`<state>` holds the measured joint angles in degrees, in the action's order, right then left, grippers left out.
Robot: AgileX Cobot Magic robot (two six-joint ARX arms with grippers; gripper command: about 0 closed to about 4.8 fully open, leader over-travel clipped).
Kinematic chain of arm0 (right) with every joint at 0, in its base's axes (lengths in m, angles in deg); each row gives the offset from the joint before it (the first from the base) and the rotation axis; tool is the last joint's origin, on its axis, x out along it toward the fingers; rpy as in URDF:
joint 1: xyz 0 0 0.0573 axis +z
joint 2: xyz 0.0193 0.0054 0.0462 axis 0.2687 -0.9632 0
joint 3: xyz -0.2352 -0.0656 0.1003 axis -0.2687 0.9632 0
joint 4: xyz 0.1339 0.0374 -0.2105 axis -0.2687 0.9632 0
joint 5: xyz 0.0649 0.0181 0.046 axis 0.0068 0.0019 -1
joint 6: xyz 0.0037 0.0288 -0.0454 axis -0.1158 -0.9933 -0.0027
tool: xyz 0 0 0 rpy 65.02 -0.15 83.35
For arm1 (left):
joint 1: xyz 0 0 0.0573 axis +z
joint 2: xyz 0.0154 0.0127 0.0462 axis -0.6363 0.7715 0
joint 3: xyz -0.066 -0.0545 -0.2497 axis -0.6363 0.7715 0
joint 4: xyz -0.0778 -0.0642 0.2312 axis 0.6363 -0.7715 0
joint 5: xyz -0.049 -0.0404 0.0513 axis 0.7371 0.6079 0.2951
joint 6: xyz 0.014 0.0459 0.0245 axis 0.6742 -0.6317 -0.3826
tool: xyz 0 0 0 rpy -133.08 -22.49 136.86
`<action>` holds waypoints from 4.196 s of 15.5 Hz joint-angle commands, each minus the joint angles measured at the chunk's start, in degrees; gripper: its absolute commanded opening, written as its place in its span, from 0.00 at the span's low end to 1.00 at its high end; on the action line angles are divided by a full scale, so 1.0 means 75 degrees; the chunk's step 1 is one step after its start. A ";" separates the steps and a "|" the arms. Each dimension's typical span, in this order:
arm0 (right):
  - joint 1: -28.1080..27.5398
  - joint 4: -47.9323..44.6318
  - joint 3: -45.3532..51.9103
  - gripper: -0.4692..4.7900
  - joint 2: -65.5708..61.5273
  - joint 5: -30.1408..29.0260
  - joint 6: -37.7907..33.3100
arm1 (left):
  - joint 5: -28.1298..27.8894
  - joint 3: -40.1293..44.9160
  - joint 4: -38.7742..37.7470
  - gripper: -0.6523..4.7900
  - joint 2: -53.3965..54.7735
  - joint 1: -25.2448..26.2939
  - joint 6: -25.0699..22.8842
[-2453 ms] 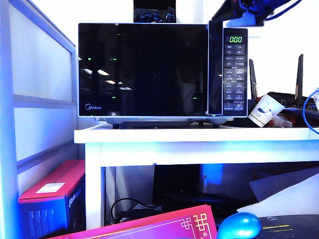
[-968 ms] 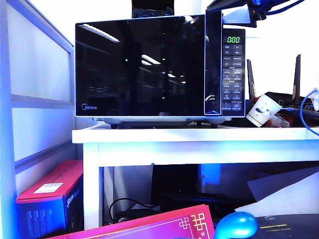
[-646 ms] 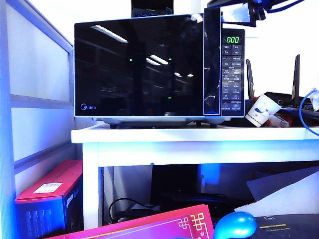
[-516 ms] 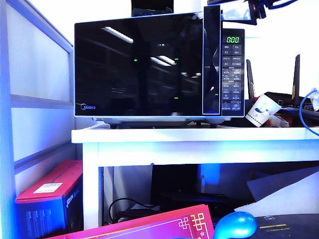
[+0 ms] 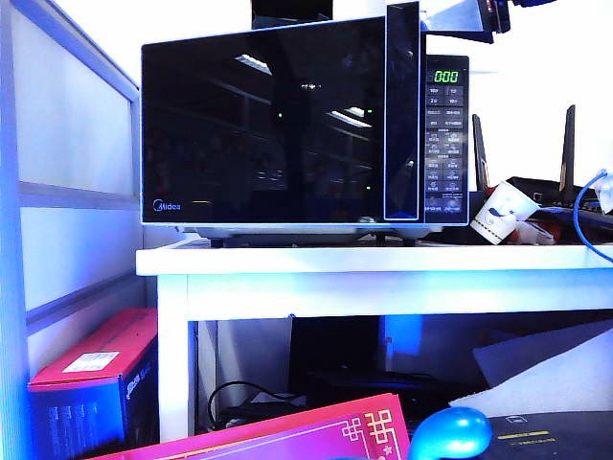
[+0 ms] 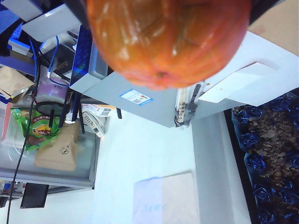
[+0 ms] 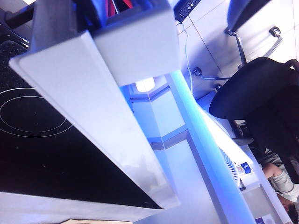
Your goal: Open the microwave door, place the orange inside the microwave, then close the microwave door.
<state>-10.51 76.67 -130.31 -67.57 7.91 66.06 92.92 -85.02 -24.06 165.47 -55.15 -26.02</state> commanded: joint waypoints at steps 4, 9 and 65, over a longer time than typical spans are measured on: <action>0.0189 -0.0548 -0.0128 0.73 0.0303 -0.0720 -0.0093 | 0.0012 -0.0041 0.0364 0.46 0.0195 -0.0006 -0.0020; 0.0280 -0.0542 -0.0128 0.73 0.0460 -0.0994 -0.0323 | 0.0015 -0.0041 0.0577 0.46 0.0828 -0.0006 -0.0020; 0.0551 -0.0600 -0.0128 0.73 -0.0353 0.0749 0.0647 | 0.0111 -0.0055 0.1891 0.46 0.1816 -0.0137 0.0530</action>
<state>-7.21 74.21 -130.79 -70.66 15.40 71.52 93.68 -85.41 -10.09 179.35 -56.11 -23.59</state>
